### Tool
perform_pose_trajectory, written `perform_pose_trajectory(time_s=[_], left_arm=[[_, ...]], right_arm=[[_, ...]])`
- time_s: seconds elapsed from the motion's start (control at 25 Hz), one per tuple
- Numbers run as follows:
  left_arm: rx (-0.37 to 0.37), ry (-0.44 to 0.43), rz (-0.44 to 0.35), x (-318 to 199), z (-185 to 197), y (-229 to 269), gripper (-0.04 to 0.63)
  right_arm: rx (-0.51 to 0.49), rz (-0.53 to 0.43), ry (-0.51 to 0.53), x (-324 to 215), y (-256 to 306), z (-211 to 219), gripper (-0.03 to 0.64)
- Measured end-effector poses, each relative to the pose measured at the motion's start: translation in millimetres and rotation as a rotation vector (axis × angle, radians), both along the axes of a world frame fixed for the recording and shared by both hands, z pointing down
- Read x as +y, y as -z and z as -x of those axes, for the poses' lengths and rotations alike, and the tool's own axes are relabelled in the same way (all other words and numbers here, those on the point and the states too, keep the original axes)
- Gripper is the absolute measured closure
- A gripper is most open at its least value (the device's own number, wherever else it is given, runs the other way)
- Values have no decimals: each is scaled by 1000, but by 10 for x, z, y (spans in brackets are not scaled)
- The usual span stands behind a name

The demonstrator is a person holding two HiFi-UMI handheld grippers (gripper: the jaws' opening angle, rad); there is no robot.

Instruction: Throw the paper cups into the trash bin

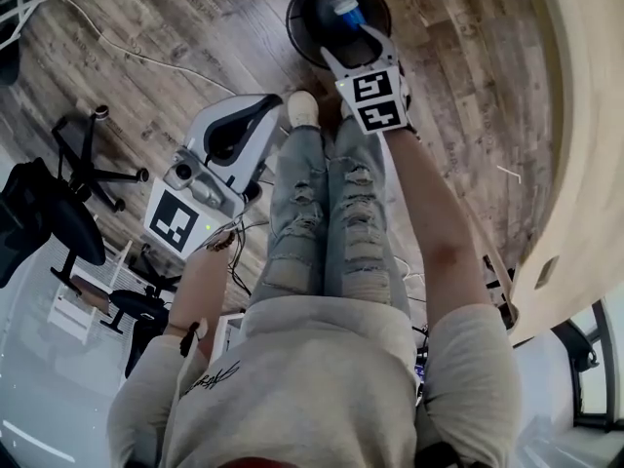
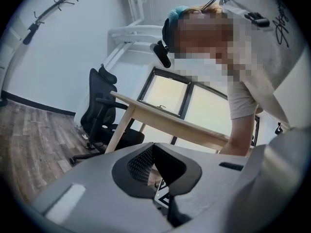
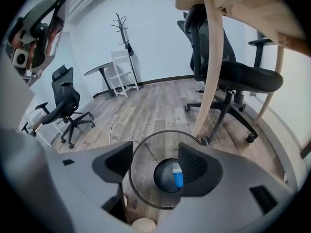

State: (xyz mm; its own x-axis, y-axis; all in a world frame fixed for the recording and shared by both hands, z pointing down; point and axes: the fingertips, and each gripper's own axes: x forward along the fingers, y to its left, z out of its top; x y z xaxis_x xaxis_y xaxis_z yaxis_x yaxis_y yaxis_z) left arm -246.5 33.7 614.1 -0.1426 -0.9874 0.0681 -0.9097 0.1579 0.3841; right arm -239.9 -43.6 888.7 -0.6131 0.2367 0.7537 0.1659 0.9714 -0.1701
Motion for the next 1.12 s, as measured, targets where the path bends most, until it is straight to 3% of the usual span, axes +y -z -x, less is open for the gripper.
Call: perform_pose_trajectory(time_s=[1.12], left_arm=[[-75,37,-17,69,-26,989,592]], right_arm=[[-321,80,-2,166,2231,198,328]])
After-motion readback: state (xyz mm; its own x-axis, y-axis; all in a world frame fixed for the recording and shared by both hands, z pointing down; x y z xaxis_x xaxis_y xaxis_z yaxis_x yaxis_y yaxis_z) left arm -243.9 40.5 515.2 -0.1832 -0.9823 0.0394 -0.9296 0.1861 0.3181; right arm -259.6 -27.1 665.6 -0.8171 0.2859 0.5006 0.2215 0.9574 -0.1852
